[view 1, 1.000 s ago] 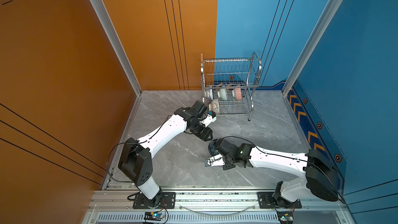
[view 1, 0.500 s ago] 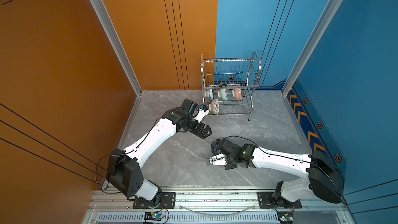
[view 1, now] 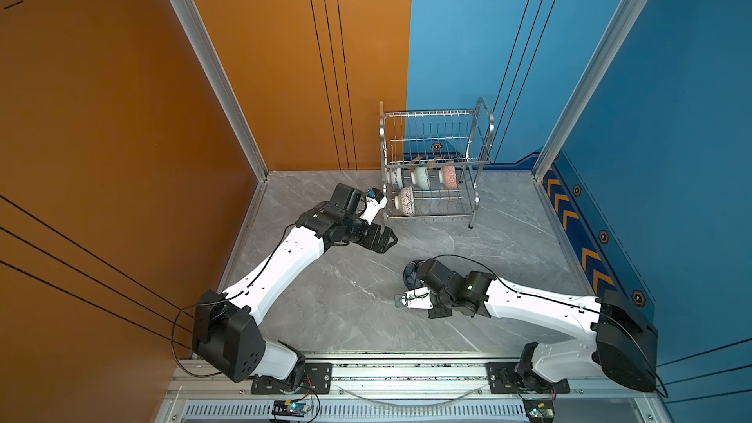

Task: Load bowls into a dish rack
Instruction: Place the bowl in the dish rack.

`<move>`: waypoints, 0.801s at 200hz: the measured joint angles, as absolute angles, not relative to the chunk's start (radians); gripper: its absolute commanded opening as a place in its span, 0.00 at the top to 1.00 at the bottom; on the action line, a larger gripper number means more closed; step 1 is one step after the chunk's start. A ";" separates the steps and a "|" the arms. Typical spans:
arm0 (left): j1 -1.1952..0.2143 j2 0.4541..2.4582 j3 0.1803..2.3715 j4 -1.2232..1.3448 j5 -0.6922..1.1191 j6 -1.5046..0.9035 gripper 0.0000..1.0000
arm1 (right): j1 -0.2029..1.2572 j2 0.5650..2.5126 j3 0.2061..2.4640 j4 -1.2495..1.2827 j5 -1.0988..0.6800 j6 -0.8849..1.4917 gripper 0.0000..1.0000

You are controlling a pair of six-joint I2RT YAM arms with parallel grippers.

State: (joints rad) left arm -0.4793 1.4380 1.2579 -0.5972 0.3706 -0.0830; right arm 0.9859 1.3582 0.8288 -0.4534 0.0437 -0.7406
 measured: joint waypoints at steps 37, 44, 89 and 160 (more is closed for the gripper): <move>-0.492 1.424 1.223 -0.563 0.367 -0.111 0.02 | 0.955 1.309 0.829 -0.453 0.002 -0.714 1.00; -0.493 1.421 1.223 -0.562 0.367 -0.114 0.02 | 0.950 1.299 0.828 -0.453 -0.005 -0.708 1.00; -0.493 1.401 1.223 -0.535 0.366 -0.122 0.02 | 0.902 1.245 0.822 -0.454 -0.096 -0.652 1.00; -0.498 1.354 1.197 -0.515 0.340 -0.122 0.02 | 0.855 1.168 0.806 -0.435 -0.213 -0.503 1.00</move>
